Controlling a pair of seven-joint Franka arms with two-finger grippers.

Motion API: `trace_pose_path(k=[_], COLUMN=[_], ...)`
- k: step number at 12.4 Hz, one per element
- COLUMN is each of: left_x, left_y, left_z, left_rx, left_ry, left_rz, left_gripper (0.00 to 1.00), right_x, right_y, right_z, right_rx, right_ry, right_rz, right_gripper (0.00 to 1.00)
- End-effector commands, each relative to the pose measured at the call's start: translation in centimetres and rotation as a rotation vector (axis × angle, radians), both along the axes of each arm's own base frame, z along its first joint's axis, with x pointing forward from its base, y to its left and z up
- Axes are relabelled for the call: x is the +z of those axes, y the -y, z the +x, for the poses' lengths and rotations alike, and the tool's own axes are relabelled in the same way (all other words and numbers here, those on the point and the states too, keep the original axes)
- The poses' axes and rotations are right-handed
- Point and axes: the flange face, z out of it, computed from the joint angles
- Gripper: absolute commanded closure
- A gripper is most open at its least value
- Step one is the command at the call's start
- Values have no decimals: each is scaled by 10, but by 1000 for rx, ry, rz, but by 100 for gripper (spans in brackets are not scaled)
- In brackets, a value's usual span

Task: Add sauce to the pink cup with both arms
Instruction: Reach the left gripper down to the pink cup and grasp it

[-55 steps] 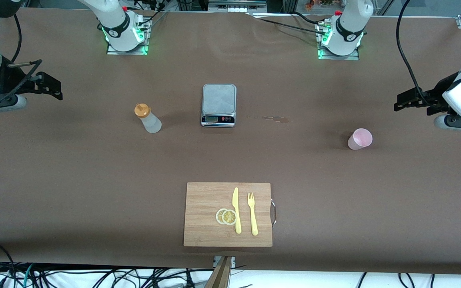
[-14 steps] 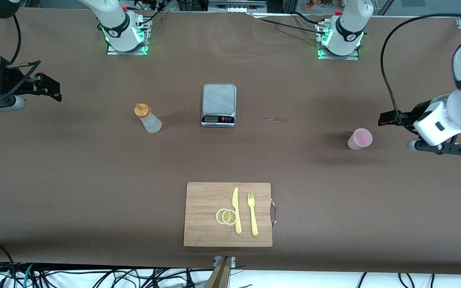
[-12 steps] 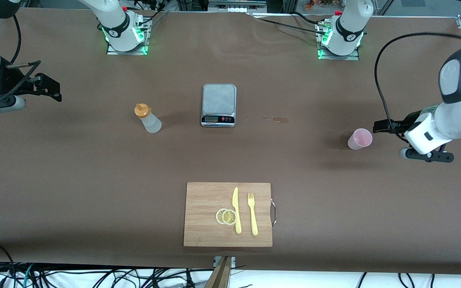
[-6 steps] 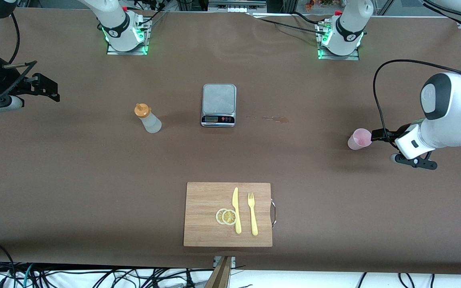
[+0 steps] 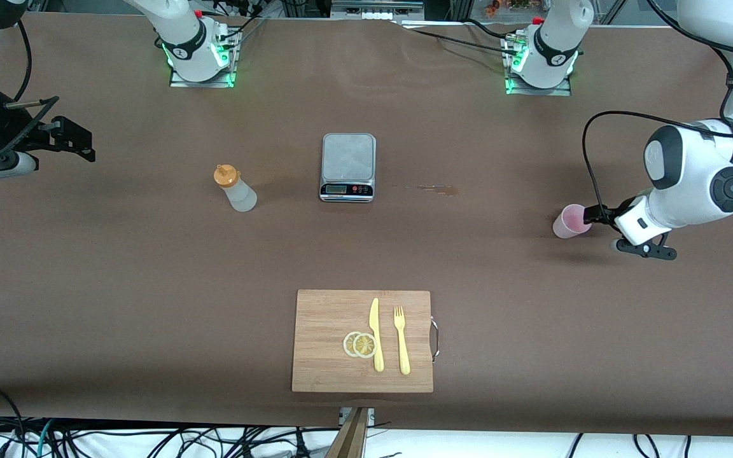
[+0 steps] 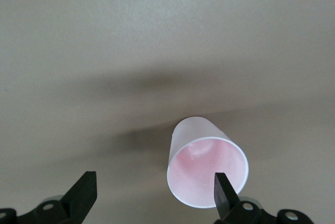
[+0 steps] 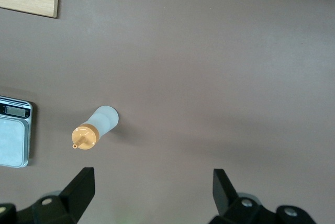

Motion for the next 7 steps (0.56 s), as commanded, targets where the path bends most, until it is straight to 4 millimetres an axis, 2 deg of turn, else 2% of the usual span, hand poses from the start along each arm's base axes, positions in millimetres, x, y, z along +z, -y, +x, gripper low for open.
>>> trace_pose_path(k=[1, 2, 4, 6, 7], left_x=[-3, -8, -16, -25, -27], left_y=[-3, -3, -2, -2, -2], left_z=[-12, -15, -21, -27, -28], left_rx=[-17, -12, -1, 2, 4], left_ry=[32, 25, 37, 53, 59], left_rz=[2, 1, 5, 10, 10], left_gripper=[2, 2, 3, 3, 3], right_x=[3, -2, -64, -59, -52], right_y=[1, -4, -34, -44, -45], right_z=[-1, -1, 9, 5, 5], right_rx=[-2, 11, 50, 57, 143], right_ry=[-18, -34, -217, -247, -231], right_rz=[17, 16, -8, 143, 178], right_gripper=[0, 0, 0, 0, 0])
